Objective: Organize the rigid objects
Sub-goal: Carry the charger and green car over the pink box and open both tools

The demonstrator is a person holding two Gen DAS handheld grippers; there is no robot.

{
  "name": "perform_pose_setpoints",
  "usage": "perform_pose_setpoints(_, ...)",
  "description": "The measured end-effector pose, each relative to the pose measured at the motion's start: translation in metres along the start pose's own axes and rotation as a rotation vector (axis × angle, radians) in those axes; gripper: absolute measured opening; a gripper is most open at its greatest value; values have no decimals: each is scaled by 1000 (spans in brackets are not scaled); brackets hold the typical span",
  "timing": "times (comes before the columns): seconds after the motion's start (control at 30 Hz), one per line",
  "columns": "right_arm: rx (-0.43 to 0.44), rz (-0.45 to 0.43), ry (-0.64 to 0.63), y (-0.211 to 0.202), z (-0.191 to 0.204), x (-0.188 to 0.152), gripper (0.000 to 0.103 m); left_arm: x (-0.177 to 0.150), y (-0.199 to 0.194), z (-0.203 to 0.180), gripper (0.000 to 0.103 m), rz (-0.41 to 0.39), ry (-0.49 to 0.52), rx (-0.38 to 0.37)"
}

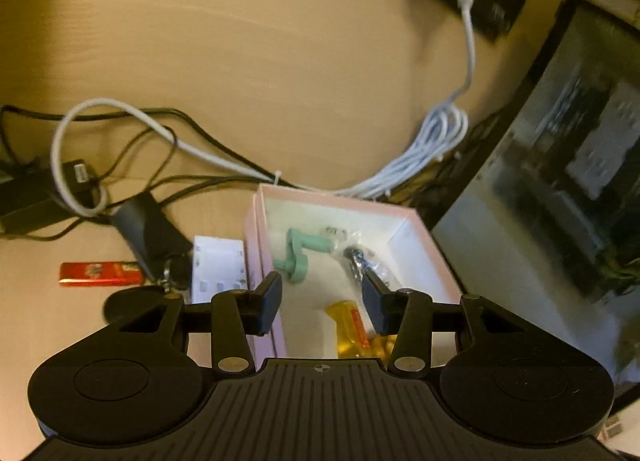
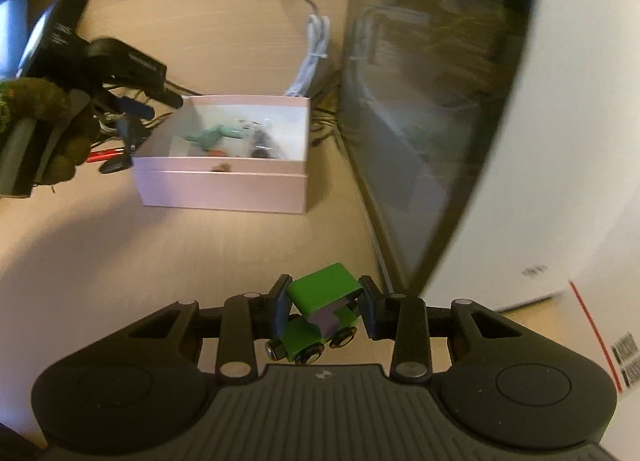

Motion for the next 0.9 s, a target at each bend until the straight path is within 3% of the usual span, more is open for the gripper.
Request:
perform_pose_setpoints(0.13,55,-36,-40,3,16,25,35,-25,-30,-1,48,-7,-5,1)
perform_pose_setpoints(0.3,100,-114,-113,15,37,74,35,-93,-43,-10,48,105,20,-36)
perform_pose_setpoints(0.4,138,-96,-128,38,54,110,35,-134,-50,-12,48,163,29,-35)
perform_pose_setpoints(0.5,181,-66,-111,71,67,148,35,-160,-63,-8,48,173,24,-7)
perform_pose_setpoints(0.63,157,-109,-115,108,84,197,35,-176,-82,15,48,164,-53,66)
perform_pose_setpoints(0.7,197,-124,-96,122,86,216,36,-180,-90,31,48,156,-107,113)
perform_pose_setpoints(0.73,220,-121,-79,128,85,224,37,-182,-93,39,48,151,-130,132)
perform_pose_setpoints(0.83,213,-101,-6,137,79,231,60,-179,-100,55,48,142,-171,163)
perform_pose_setpoints(0.9,209,-108,21,133,75,224,65,-173,-98,62,48,140,-187,169)
Point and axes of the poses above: each gripper's, at about its wrist camera, not at the fingertips, and y roughly the way its jaws point, z to its left, x to its top, the point moved 4 cm from there along y, roughly the way its jaws point, and after that the axes turned 10 degrees about z, right-handed, at the moved point
